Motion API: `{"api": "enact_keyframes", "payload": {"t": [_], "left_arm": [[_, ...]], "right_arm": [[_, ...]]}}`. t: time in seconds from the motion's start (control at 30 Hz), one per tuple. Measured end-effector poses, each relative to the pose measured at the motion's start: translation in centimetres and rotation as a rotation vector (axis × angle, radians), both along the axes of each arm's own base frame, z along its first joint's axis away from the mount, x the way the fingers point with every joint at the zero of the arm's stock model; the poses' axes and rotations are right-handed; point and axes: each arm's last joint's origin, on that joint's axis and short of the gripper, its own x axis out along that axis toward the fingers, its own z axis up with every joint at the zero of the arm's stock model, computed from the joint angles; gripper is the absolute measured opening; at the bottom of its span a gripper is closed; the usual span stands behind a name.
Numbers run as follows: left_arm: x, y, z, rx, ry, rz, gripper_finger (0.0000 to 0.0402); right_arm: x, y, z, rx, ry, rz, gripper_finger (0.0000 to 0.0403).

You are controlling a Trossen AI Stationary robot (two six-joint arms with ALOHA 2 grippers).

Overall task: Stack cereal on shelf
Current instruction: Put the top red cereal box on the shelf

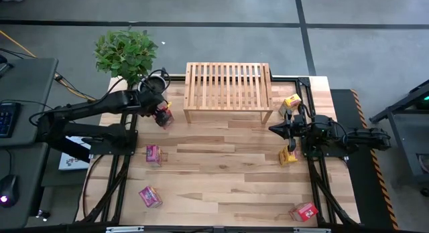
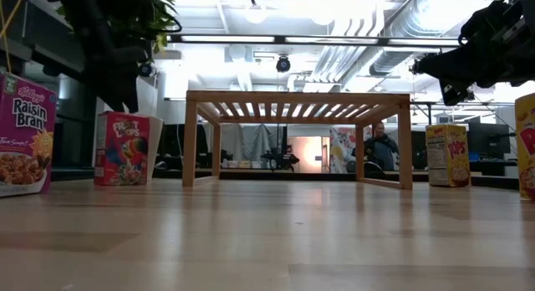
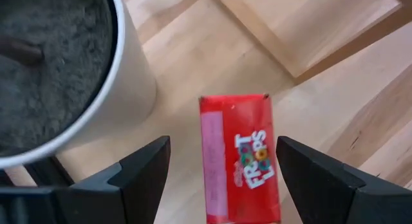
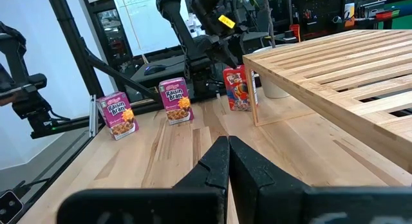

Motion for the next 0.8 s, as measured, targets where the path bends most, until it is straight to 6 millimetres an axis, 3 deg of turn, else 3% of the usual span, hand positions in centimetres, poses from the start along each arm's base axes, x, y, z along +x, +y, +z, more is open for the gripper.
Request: {"api": "enact_keyframes", "payload": {"t": [0.53,0.8], "left_arm": [[0.2,0.0,-0.3,-0.038,-0.008,0.015,0.0276],[-0.2,-0.3,-2.6,-0.110,0.035,0.025,0.0276]], "right_arm": [[0.0,0.0,0.0,0.000,0.000,0.000,0.0000],[0.0,0.0,0.0,0.000,0.000,0.000,0.0000]]}}
